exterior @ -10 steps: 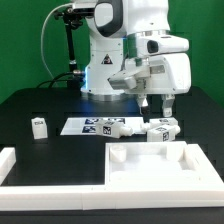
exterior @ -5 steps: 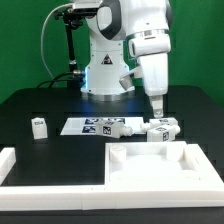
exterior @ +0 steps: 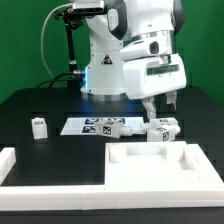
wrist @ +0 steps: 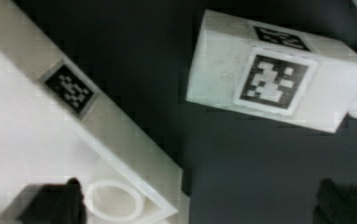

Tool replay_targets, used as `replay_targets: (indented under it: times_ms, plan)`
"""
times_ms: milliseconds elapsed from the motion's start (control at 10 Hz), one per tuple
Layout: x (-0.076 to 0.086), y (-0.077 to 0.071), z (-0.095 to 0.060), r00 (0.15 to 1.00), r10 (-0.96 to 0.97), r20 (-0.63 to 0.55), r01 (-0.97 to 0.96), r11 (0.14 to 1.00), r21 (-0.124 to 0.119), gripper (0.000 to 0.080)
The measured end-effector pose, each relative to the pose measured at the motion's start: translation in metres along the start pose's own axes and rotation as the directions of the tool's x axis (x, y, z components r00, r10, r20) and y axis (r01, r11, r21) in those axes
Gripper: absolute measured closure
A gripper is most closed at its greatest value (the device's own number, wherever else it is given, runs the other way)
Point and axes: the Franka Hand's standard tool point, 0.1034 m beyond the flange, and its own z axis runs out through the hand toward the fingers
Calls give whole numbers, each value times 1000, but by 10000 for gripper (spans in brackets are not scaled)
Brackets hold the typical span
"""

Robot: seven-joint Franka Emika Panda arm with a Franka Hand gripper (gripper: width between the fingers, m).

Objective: Assemble one leg

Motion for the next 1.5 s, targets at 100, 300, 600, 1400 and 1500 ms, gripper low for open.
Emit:
replay_targets:
  times_ms: [100, 300, 600, 1400, 1500]
  plan:
    - [0, 1, 0, 998, 60, 2, -60, 998, 1, 150]
    - [14, 2, 0, 941, 338, 29, -338, 941, 10, 150]
    - [22, -6, 6, 637, 767, 74, -770, 638, 9, 150]
    - [-10, 7, 15, -49, 984, 173, -998, -40, -55, 150]
    - [-11, 6, 16, -52, 982, 182, -998, -42, -56, 150]
